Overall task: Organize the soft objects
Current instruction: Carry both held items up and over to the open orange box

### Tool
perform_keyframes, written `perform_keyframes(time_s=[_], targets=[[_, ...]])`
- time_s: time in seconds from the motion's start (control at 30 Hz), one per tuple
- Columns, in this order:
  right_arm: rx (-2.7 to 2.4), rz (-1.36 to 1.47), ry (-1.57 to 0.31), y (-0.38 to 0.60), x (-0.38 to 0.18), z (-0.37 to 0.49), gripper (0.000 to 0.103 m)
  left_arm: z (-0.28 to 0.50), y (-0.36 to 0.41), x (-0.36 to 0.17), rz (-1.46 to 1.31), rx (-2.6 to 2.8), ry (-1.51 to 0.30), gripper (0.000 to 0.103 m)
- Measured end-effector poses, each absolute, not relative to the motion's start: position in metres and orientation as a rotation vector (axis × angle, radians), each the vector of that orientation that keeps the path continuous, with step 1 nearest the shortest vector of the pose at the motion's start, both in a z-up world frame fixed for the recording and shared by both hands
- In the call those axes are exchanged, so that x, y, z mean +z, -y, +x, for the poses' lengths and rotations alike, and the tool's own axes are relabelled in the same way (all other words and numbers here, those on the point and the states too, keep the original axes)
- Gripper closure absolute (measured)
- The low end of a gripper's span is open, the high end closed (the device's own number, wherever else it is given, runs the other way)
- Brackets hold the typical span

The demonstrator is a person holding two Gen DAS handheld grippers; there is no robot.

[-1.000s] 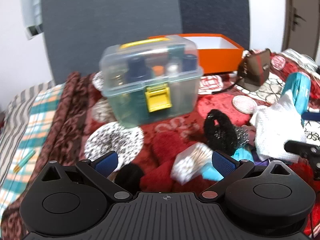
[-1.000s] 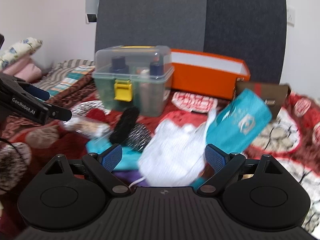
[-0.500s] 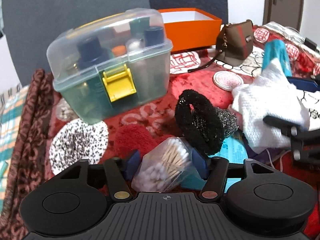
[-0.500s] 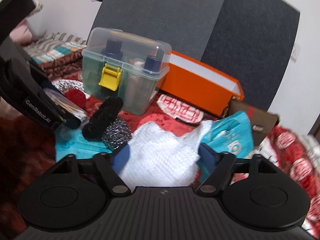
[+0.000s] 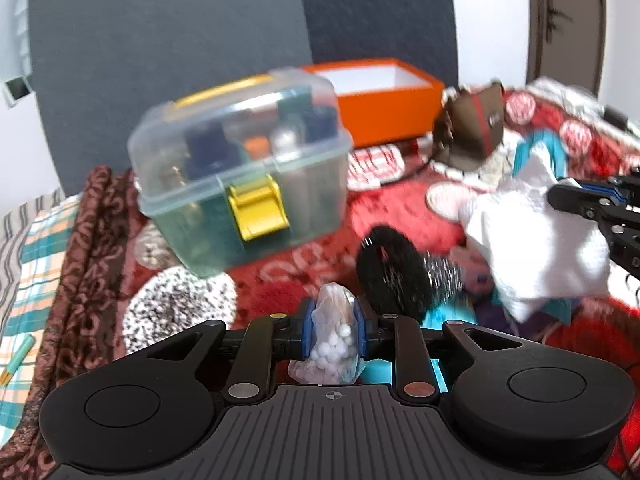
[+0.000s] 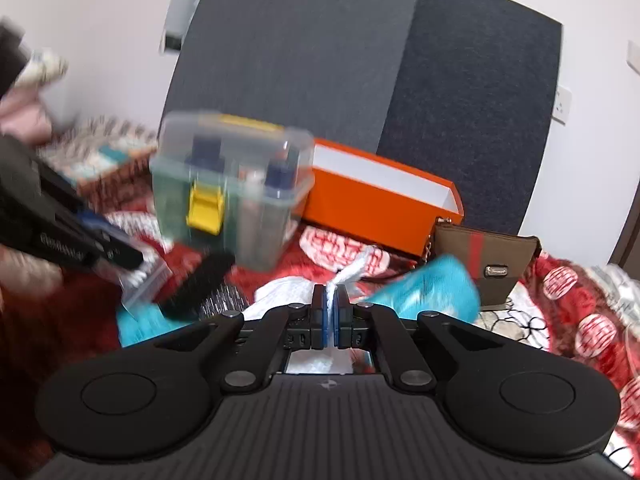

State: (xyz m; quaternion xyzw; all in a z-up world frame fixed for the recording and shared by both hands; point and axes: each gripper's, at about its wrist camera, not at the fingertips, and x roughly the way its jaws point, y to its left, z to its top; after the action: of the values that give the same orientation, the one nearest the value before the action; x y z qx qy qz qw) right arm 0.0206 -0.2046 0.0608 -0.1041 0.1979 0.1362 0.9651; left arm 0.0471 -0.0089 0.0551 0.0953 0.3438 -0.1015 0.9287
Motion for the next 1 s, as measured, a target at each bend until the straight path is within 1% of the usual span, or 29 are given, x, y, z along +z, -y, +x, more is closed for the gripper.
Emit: perform_keyframes(time_s=[0.23, 0.4, 0.8, 1.0], targets=[[0.3, -0.01, -0.376, 0.236, 0.102, 0.03, 0.097, 0.046, -0.011, 0.084, 0.156, -0.161, -0.639, 0.018], [0.245, 0.104, -0.358, 0.268, 0.123, 0.046, 0.097, 0.053, -0.032, 0.092, 0.127, -0.106, -0.629, 0.017], [0.085, 0.196, -0.42, 0.328, 0.12, 0.081, 0.097, 0.075, -0.08, 0.097, 0.088, 0.012, -0.647, 0.017], [0.108, 0.184, -0.441, 0.329, 0.123, 0.093, 0.097, 0.089, -0.097, 0.1, 0.07, 0.045, -0.651, 0.017]])
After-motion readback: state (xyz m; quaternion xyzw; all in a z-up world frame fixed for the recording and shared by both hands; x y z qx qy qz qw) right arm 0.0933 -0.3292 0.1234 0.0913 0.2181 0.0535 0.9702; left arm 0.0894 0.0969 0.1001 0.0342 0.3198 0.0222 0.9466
